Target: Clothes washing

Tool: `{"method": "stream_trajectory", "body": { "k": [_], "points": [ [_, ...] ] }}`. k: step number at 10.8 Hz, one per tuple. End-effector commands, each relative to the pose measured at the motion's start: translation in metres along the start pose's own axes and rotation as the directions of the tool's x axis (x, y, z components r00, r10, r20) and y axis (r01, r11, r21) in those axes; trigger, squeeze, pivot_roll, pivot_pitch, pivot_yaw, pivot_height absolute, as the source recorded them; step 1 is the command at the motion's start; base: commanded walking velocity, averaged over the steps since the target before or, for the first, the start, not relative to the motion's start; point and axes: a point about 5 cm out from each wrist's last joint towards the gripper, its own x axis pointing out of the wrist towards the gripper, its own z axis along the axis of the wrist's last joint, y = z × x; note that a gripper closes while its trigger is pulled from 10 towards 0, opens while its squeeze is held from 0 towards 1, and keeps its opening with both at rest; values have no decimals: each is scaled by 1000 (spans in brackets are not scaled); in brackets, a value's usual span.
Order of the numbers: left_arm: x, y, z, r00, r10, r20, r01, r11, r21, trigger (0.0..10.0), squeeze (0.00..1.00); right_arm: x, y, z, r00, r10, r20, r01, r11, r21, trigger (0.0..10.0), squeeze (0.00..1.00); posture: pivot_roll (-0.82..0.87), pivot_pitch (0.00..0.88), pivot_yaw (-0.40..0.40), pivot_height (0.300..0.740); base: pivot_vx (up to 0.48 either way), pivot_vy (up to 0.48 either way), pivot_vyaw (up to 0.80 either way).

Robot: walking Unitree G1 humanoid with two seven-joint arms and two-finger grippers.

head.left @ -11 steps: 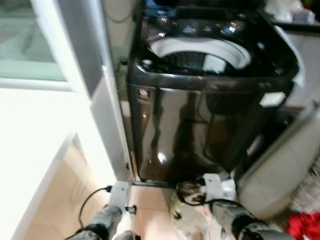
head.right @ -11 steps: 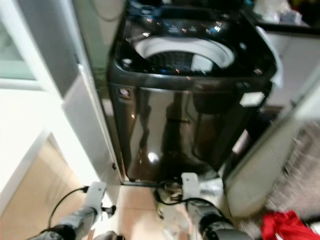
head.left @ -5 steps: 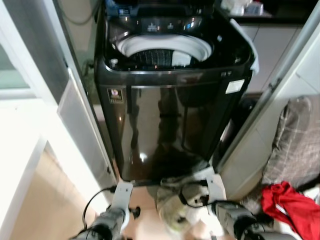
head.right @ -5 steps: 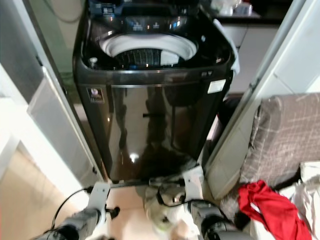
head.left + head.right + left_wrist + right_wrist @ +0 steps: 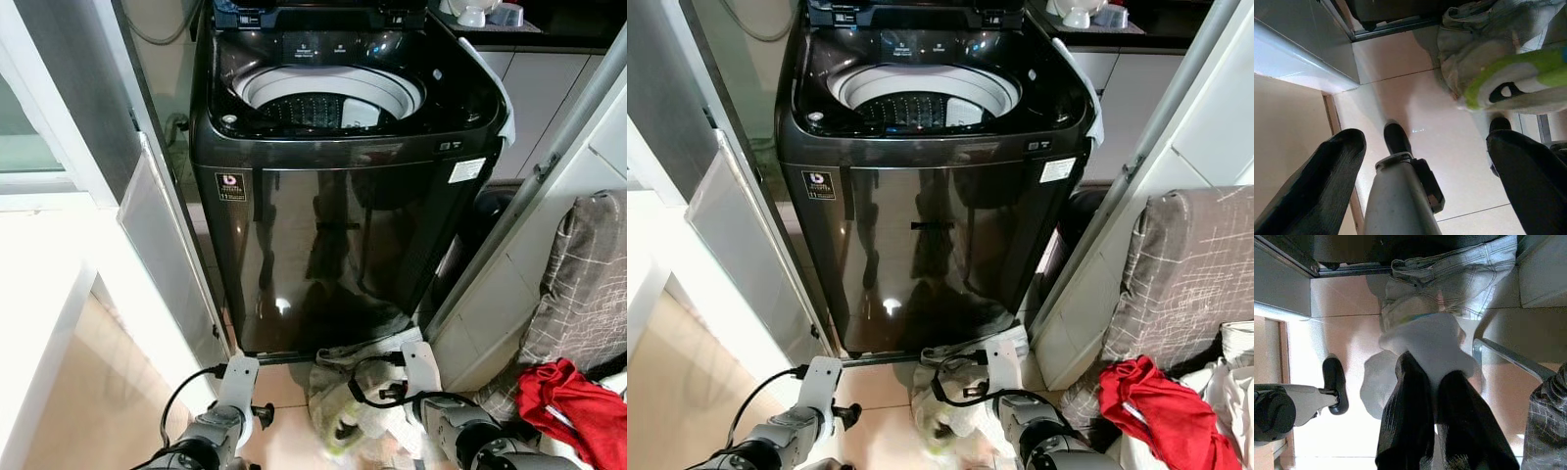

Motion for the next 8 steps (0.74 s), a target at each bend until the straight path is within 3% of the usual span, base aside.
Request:
{"method": "stream_trajectory", "body": {
  "k": [1,8],
  "points": [
    [0,0,2,1000,5,4,-5,1000,-7,10000,0,0,-1,6,1000,0,19,0,1000,-1,10000,0,-104,0,-22,732,0,0,0],
    [0,1,3,1000,4,7,-4,1000,8,10000,0,0,-1,5,1000,-6,14,6,1000,-2,10000,0,-107,0,-21,732,0,0,0]
  ]
}}
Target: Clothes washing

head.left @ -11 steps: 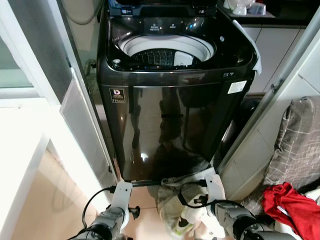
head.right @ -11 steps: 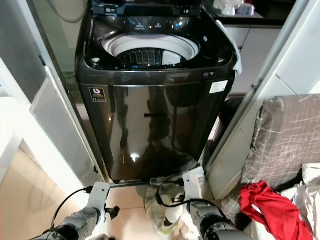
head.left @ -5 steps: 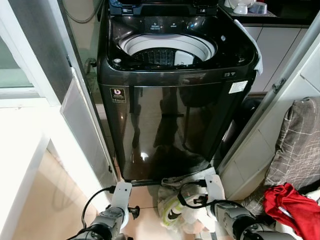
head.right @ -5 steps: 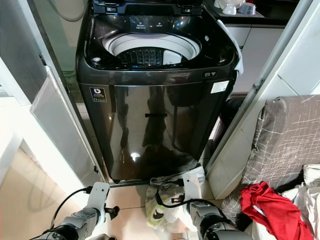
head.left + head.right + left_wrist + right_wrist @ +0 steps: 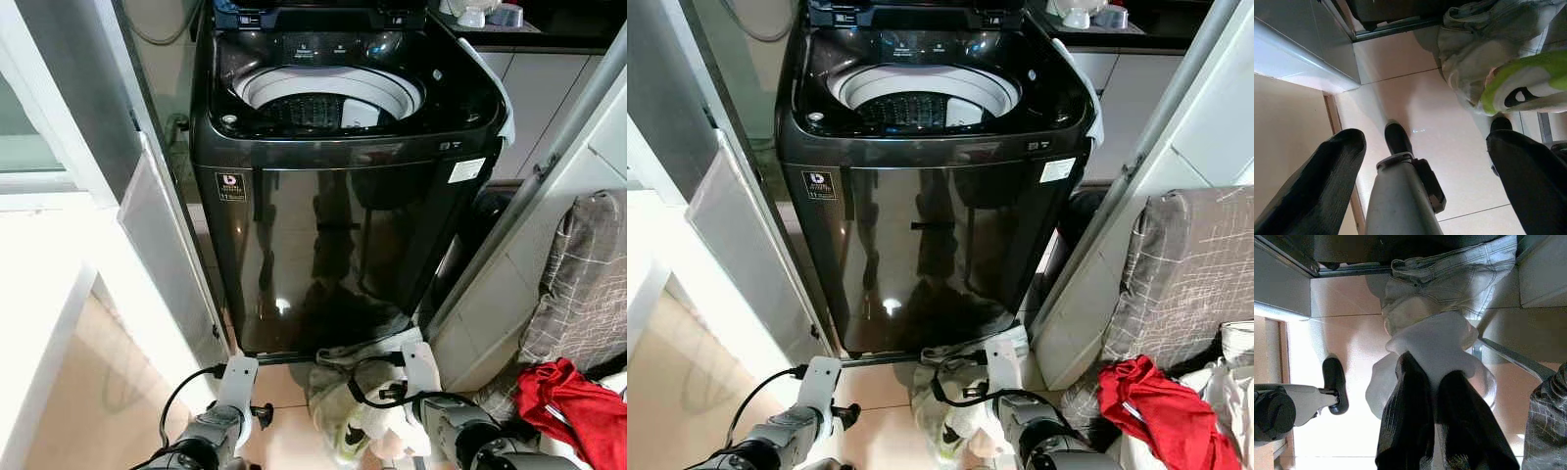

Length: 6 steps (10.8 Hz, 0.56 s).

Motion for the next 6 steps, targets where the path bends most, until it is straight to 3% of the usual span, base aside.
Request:
{"method": "stream_trajectory", "body": {
  "k": [1,4,5,6],
  "points": [
    [0,-1,3,1000,2,8,-2,1000,5,10000,0,0,-2,5,1000,-5,21,5,1000,-5,10000,0,-107,0,-21,732,0,0,0],
    [0,-1,6,999,-8,35,8,1000,-19,10000,0,0,-2,5,1000,-3,19,4,1000,-16,10000,0,-104,0,-22,732,0,0,0],
    [0,0,8,999,8,38,-10,999,32,10000,0,0,-2,4,1000,-3,18,3,1000,-17,10000,0,-104,0,-22,732,0,0,0],
    [0,1,9,999,0,43,-1,1000,31,10000,0,0,-2,4,1000,-1,17,2,1000,-23,10000,0,-104,0,-22,732,0,-435,0]
  ]
}}
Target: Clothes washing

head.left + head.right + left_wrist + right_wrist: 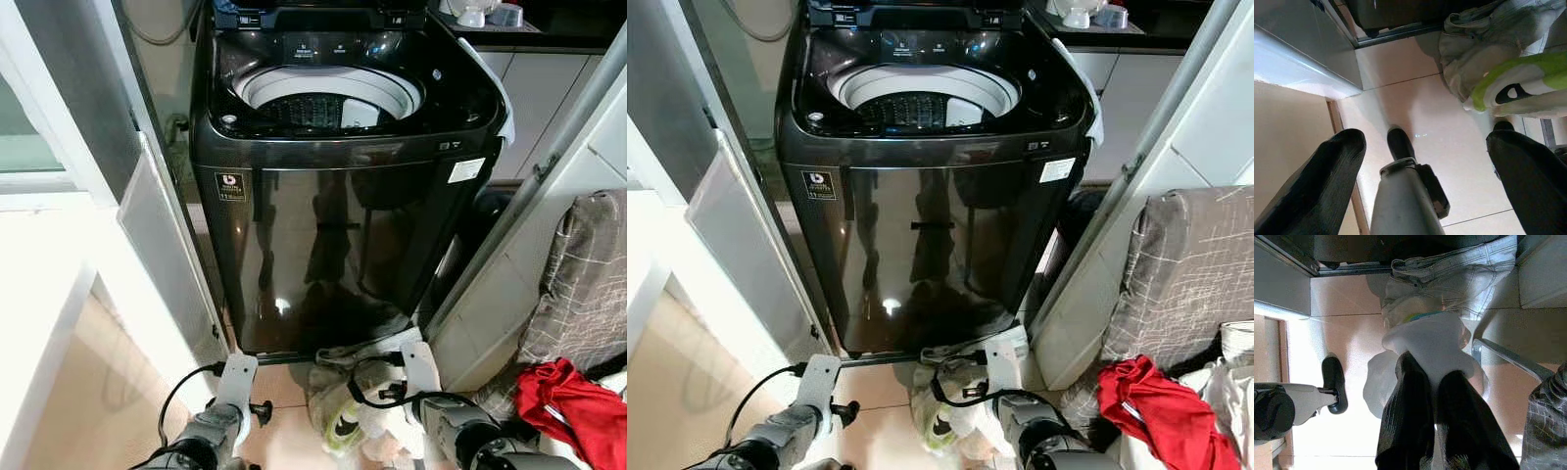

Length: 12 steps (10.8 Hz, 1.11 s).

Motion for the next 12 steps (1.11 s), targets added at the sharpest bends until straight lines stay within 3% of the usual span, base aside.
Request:
{"method": "stream_trajectory", "body": {
  "k": [1,4,6,7,8,9,10,11,12],
  "points": [
    [0,-2,7,1000,-4,24,4,1000,-12,10000,0,0,-3,4,1000,-4,18,4,1000,-10,10000,0,-101,0,-24,732,277,0,0],
    [0,5,16,998,8,64,-8,1000,-3,10000,0,-1,-4,8,999,-2,44,2,1000,-14,10000,0,-93,0,-26,732,0,0,0],
    [-7,16,64,962,-43,268,17,995,98,10000,0,-8,-14,55,970,45,240,-42,999,-18,10000,0,-85,0,-25,732,0,0,0],
    [-13,21,86,927,-56,370,27,996,83,10000,0,-16,-22,81,931,59,359,-51,998,-33,10000,0,-84,0,-25,732,0,0,0],
    [-34,26,125,815,-55,577,16,997,72,10000,0,-39,-35,111,834,71,547,-50,997,-53,10000,0,-79,0,-29,732,0,0,0],
    [-71,15,163,655,-114,747,32,992,124,10000,0,-75,-36,134,701,67,710,-26,997,-69,10000,0,-79,0,-33,732,0,0,0],
    [-108,-2,194,498,-189,847,36,980,197,10000,0,-105,-32,148,583,60,811,0,997,-73,10000,0,-85,0,-33,732,0,0,0],
    [-122,-8,203,446,-215,869,32,974,224,10000,0,-117,-30,149,536,61,842,21,996,-86,10000,0,-85,0,-33,732,0,0,0],
    [-132,-10,204,422,-235,876,24,968,248,10000,0,-132,-31,143,492,75,867,52,992,-115,10000,0,-96,0,-27,732,0,0,0]
  ]
}}
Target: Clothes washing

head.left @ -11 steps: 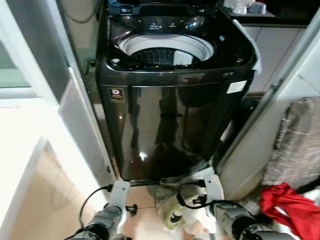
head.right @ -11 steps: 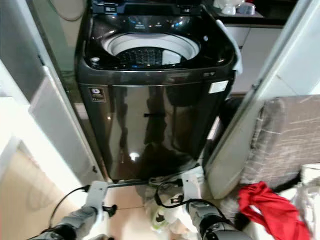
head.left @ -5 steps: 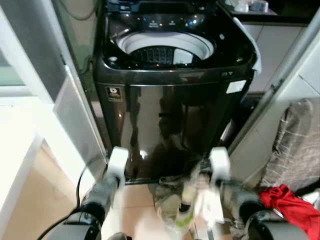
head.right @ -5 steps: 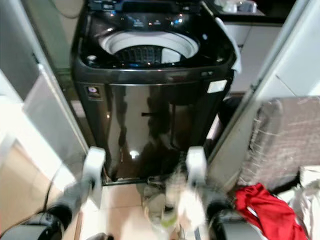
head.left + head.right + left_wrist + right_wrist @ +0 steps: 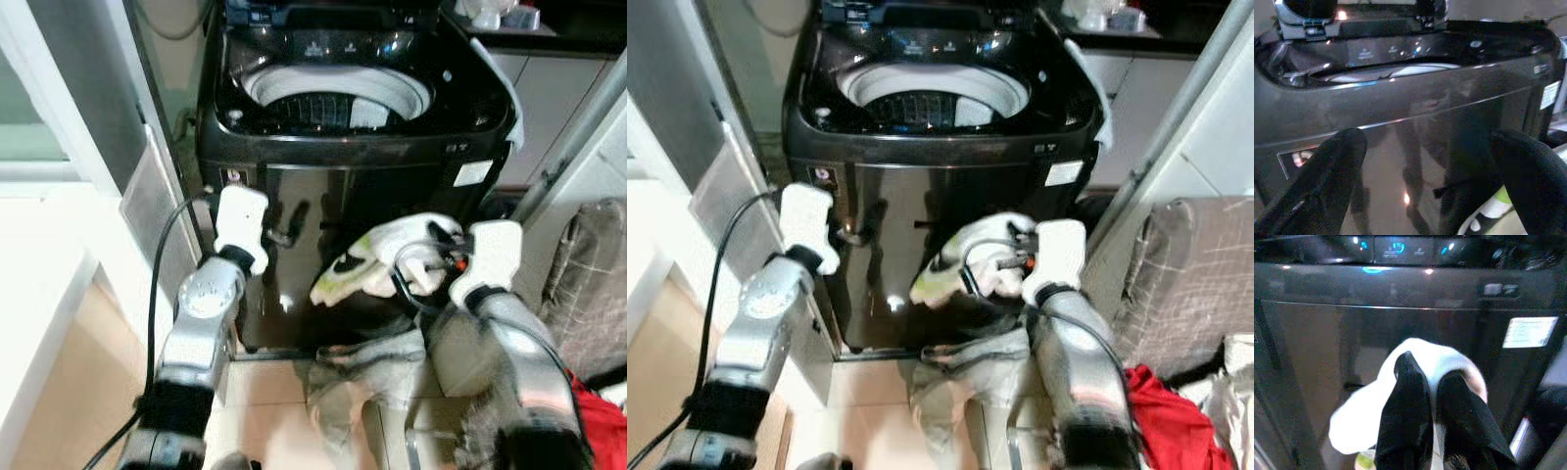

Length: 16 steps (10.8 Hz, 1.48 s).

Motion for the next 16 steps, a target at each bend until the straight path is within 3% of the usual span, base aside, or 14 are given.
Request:
{"method": "stream_trajectory", "body": {
  "k": [1,2,3,4,5,7,11,14,16],
  "points": [
    [-13,0,3,999,-24,-22,25,999,25,10000,0,-12,0,12,999,5,33,-5,1000,-8,10000,0,-95,0,-26,732,0,0,0],
    [-23,-1,13,999,-47,7,46,998,32,10000,0,-19,3,17,999,15,42,-15,1000,-4,10000,0,-98,0,-24,732,0,0,0],
    [-29,-2,55,988,-62,138,60,998,20,10000,0,-16,10,31,996,23,90,-26,999,28,10000,0,-85,0,-28,732,0,0,0],
    [-23,4,73,984,10,176,-4,999,-36,10000,0,-3,15,49,988,6,151,-15,998,54,10000,0,-75,0,-38,732,0,0,0],
    [-23,3,75,984,26,179,-17,999,-49,10000,0,0,17,55,986,14,166,-23,998,55,10000,0,-69,0,-42,732,0,0,0],
    [-34,6,55,993,75,96,-74,997,-22,10000,0,-1,16,52,990,9,140,-18,998,59,10000,0,-55,0,-52,732,0,0,0],
    [-54,23,25,971,234,-53,-239,963,-128,10000,0,1,14,41,994,13,107,-21,997,72,10000,0,-46,0,-51,732,0,0,0],
    [-47,15,47,981,185,50,-183,982,-51,10000,0,11,22,56,983,31,183,-37,999,33,10000,0,-39,0,-44,732,0,0,0],
    [-40,12,64,980,145,134,-147,989,6,10000,0,21,19,80,962,-1,273,-3,1000,12,10000,0,-43,0,-32,732,409,0,0]
  ]
}}
